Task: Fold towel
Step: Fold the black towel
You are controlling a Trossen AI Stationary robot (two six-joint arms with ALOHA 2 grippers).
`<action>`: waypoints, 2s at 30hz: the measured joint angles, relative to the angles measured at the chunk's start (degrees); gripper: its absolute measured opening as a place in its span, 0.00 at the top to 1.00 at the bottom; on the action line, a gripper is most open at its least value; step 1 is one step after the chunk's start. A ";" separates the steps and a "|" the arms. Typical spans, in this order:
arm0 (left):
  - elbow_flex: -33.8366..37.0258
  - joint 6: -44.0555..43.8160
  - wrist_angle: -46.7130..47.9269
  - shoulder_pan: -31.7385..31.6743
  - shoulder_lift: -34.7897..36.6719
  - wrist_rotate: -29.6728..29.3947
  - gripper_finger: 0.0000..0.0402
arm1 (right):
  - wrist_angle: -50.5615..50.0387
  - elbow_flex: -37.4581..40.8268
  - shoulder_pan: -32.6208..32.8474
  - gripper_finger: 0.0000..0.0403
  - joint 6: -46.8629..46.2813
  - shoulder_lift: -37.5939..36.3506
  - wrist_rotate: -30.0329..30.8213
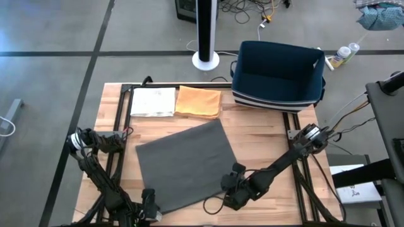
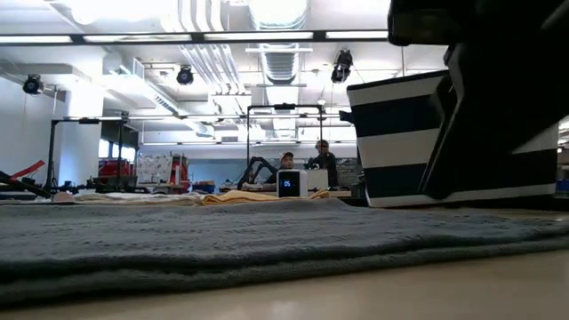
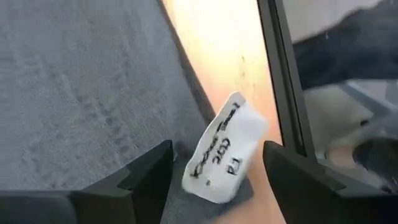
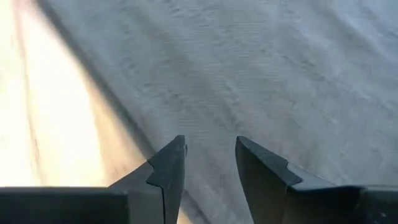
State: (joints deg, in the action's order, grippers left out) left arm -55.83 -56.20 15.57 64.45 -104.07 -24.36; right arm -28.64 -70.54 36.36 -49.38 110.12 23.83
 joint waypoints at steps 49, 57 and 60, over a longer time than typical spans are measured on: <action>5.78 17.08 -18.66 -16.14 8.02 -4.72 0.46 | -41.01 -3.76 -4.37 0.74 -1.17 -1.41 3.12; 6.93 25.81 -7.46 -27.03 12.46 -4.74 0.46 | 0.91 -2.23 1.05 0.76 3.13 -0.42 11.05; 9.98 28.86 -6.72 -31.63 12.74 -4.67 0.46 | 18.68 -1.59 1.22 0.75 7.98 4.09 11.04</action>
State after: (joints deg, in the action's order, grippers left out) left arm -45.85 -27.34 8.84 32.82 -91.33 -29.04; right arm -9.95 -72.14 37.58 -41.39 114.21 34.87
